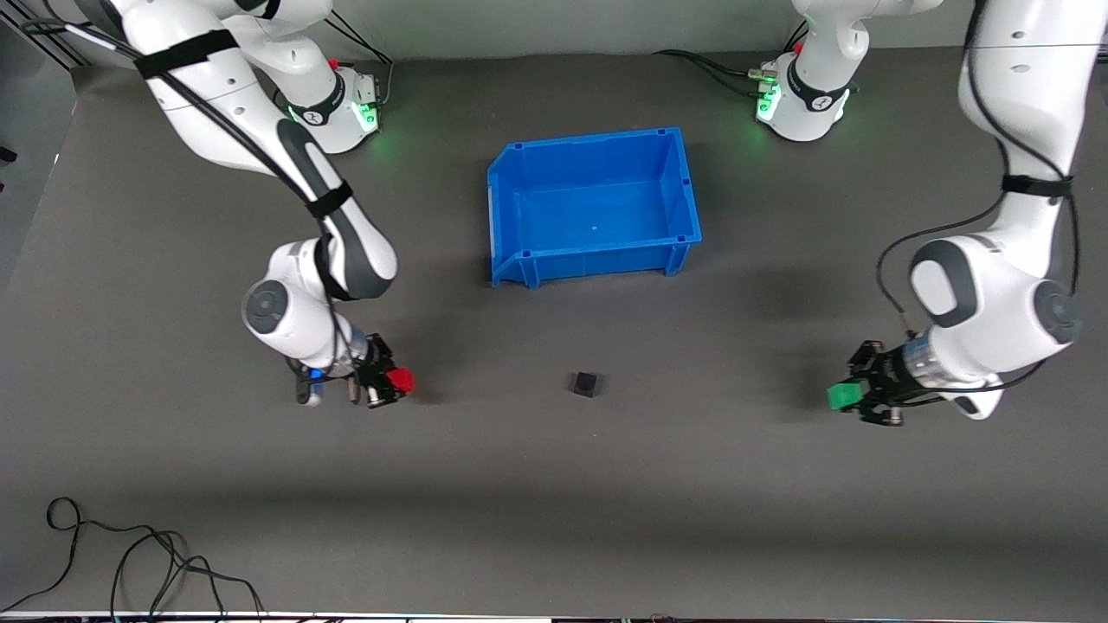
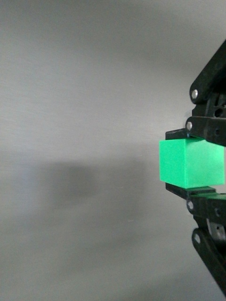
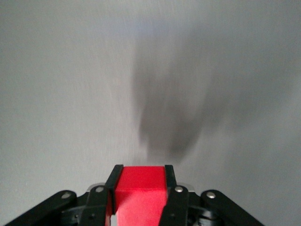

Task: Attach green and red cubes to black cube
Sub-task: 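Carry the red cube and green cube toward the black cube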

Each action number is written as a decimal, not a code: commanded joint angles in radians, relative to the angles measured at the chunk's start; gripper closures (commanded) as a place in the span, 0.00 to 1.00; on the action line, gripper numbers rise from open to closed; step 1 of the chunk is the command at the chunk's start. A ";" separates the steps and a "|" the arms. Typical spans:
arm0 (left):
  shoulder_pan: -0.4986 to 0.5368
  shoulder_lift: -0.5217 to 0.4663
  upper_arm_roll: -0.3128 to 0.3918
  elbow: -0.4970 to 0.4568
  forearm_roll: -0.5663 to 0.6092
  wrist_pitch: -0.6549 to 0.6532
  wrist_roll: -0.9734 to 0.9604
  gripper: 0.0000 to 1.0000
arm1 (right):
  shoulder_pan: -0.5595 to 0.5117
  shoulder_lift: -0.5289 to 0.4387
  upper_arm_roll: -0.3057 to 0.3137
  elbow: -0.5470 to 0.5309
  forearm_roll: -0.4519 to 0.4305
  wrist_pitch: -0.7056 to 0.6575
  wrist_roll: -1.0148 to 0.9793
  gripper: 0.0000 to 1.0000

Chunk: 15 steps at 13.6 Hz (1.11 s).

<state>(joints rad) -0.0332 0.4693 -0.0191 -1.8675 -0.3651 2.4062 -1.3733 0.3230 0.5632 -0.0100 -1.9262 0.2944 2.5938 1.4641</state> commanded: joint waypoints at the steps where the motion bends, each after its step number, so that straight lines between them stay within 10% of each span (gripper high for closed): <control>1: -0.100 0.061 0.011 0.082 0.002 -0.004 -0.156 0.73 | 0.042 0.024 -0.018 0.094 0.008 -0.081 0.155 1.00; 7: -0.301 0.178 0.018 0.194 0.017 0.070 -0.332 0.73 | 0.142 0.105 -0.016 0.287 -0.200 -0.228 0.554 1.00; 15: -0.467 0.316 0.018 0.343 0.094 0.073 -0.484 0.72 | 0.257 0.219 -0.016 0.501 -0.253 -0.382 0.827 1.00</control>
<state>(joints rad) -0.4575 0.7533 -0.0217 -1.5665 -0.2874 2.4856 -1.8154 0.5441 0.7396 -0.0130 -1.4935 0.0733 2.2445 2.2095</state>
